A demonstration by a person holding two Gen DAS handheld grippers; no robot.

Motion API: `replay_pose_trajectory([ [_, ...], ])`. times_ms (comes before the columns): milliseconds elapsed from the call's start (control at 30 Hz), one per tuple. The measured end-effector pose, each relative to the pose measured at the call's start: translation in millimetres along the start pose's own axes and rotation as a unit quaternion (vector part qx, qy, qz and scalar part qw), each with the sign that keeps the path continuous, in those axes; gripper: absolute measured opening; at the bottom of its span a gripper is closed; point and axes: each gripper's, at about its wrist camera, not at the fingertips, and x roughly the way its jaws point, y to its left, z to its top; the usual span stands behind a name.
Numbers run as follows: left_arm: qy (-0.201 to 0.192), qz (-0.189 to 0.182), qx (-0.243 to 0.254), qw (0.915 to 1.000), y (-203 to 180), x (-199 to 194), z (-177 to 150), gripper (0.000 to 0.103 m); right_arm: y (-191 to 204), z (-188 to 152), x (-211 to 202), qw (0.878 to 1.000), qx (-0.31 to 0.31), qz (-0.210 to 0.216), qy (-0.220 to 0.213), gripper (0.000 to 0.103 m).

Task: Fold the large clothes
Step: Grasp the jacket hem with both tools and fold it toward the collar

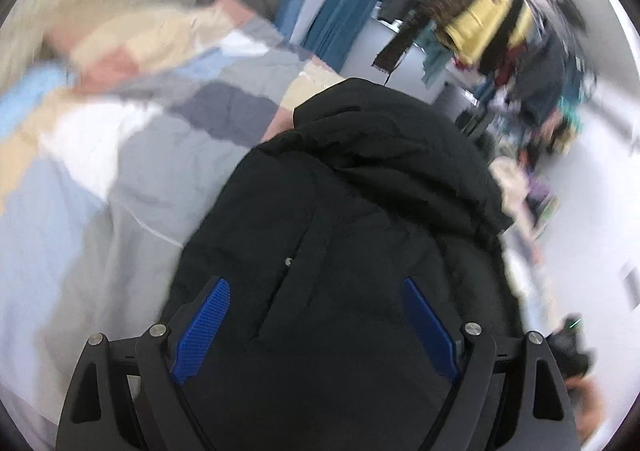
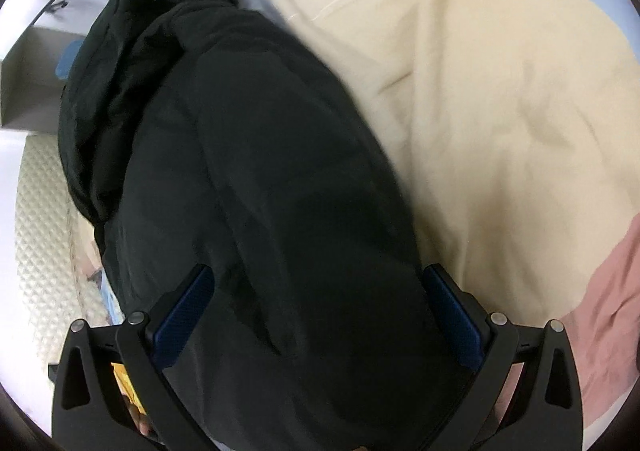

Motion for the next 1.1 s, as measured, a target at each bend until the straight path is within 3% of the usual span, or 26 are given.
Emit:
replay_pose_trajectory([
  [167,0.024,-0.025,-0.086,0.9957,45.1,-1.0,12.5,0.088,12.6,-4.1,-3.0,0.999,-0.027,0.028,0.002,0.103],
  [400,0.076,-0.012,-0.156,0.9848,99.6,5.4,15.2,0.088,43.9,-18.1,-23.4,0.989,-0.082,0.125,-0.012,0.103],
  [500,0.113,-0.012,-0.190,0.9752,114.0,21.3,6.7,0.088,59.0,-24.6,-34.5,0.978,-0.115,0.172,-0.025,0.103],
  [567,0.146,-0.045,-0.222,0.9630,120.4,37.5,-1.3,0.088,69.7,-30.6,-44.0,0.964,-0.141,0.223,-0.031,0.103],
  [667,0.171,-0.043,-0.226,0.9580,118.3,51.2,-7.0,0.088,71.6,-37.8,-58.2,0.950,-0.167,0.260,-0.039,0.103],
  [767,0.181,-0.008,-0.231,0.9559,120.7,57.2,-12.6,0.088,68.8,-36.6,-52.8,0.954,-0.151,0.256,-0.037,0.103],
  [900,0.188,-0.011,-0.239,0.9525,123.7,62.6,-17.4,0.088,41.2,-28.4,-37.6,0.974,-0.082,0.210,-0.012,0.103],
  [933,0.189,-0.025,-0.240,0.9518,122.9,63.2,-17.4,0.088,31.9,-25.6,-27.5,0.983,-0.058,0.172,0.002,0.103],
  [1033,0.195,-0.131,-0.260,0.9366,114.6,68.2,-19.5,0.088,12.0,-17.2,1.5,0.994,-0.011,0.102,0.042,0.103],
  [1100,0.197,-0.163,-0.240,0.9366,102.3,68.7,-16.0,0.088,-0.5,-14.8,11.2,0.996,0.013,0.073,0.054,0.103],
])
